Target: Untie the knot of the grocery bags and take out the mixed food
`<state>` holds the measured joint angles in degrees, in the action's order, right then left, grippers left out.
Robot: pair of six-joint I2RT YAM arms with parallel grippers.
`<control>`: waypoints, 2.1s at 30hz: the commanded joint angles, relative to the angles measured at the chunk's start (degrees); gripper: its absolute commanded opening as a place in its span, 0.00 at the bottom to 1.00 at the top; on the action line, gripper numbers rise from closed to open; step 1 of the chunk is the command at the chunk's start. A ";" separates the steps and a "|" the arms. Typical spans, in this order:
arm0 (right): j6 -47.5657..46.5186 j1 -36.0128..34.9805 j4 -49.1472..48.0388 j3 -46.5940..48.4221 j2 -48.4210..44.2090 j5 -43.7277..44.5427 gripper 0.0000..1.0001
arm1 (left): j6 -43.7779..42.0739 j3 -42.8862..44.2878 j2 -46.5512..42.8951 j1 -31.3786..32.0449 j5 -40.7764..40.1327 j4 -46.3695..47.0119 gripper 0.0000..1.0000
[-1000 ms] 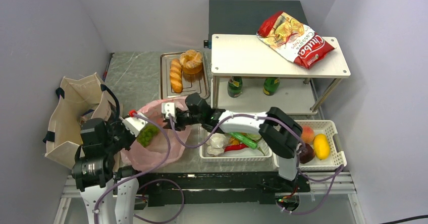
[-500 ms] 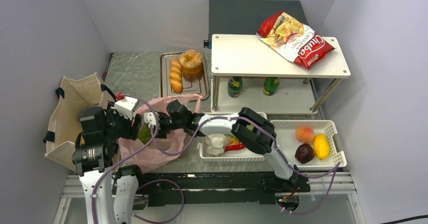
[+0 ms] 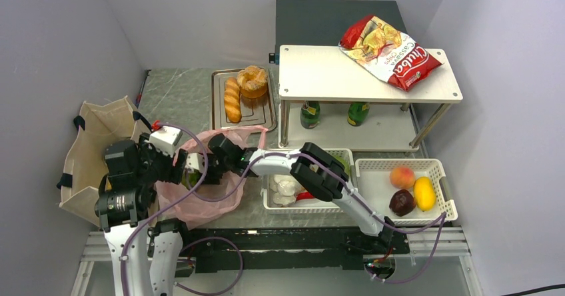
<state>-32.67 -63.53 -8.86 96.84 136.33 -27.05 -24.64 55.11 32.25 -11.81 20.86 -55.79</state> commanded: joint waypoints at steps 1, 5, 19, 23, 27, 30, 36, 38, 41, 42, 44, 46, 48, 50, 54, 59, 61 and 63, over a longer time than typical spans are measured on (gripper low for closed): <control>-2.92 -0.42 9.93 4.90 1.43 0.20 0.51 | -0.46 1.31 0.93 -0.24 -2.63 0.69 0.76; -2.76 -0.43 10.34 3.06 -2.28 0.62 0.22 | -1.11 0.08 3.13 -0.20 -6.43 0.45 0.82; 2.98 -0.29 -0.55 -10.06 -24.10 4.08 0.00 | 1.58 -1.87 6.49 -0.38 -10.26 4.76 0.41; 3.50 0.21 -0.51 -12.42 -28.21 5.34 0.00 | 2.42 -2.18 7.23 -0.39 -10.33 5.51 0.21; 4.90 0.66 -1.52 -15.37 -34.29 4.50 0.00 | 2.99 -2.48 7.77 -0.34 -10.17 6.33 0.00; 7.54 0.88 -2.81 -16.86 -39.75 3.71 0.00 | 1.13 -3.69 6.37 -0.40 -6.63 6.81 0.00; 13.07 2.05 -0.27 -20.69 -53.08 6.46 0.00 | -4.33 -14.04 -5.30 -0.40 0.91 19.06 0.00; 13.04 2.75 2.41 -23.53 -58.28 7.44 0.00 | -7.40 -15.50 -6.86 -0.36 5.26 19.96 0.00; 10.87 3.93 9.12 -27.43 -65.90 9.55 0.00 | -9.21 -18.01 -9.32 -0.39 9.93 22.98 0.00; 9.92 4.54 12.41 -28.22 -68.43 10.26 0.00 | -8.98 -18.83 -9.65 -0.40 10.32 24.29 0.00; 8.83 5.73 18.81 -29.02 -73.62 12.48 0.00 | -8.93 -19.63 -8.85 -0.40 9.82 25.75 0.00; 8.36 7.28 26.54 -28.59 -77.36 14.97 0.00 | -8.59 -19.30 -6.80 -0.36 7.72 26.28 0.00; 7.26 9.05 35.15 -27.84 -80.57 17.74 0.00 | -8.45 -18.03 -4.12 -0.37 6.40 26.20 0.00; 4.77 10.79 44.12 -27.98 -84.03 21.19 0.00 | -7.84 -16.76 -1.67 -0.36 5.93 26.76 0.00; 1.90 15.39 59.00 -31.52 -91.35 29.58 0.00 | -7.05 -15.17 1.63 -0.40 6.78 28.23 0.00; -0.06 19.14 70.84 -35.85 -96.69 40.41 0.00 | -5.63 -14.05 4.32 -0.30 6.82 29.47 0.00; 1.65 19.59 74.98 -37.03 -97.40 46.68 0.00 | -5.40 -12.31 5.59 -0.23 6.38 28.78 0.00; 2.15 22.32 78.54 -36.69 -98.77 49.39 0.00 | -4.26 -9.75 6.80 -0.15 5.65 28.15 0.00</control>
<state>-30.96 -43.99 58.98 60.27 39.09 9.89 -31.57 39.53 37.21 -11.99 26.94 -29.45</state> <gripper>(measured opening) 0.048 0.010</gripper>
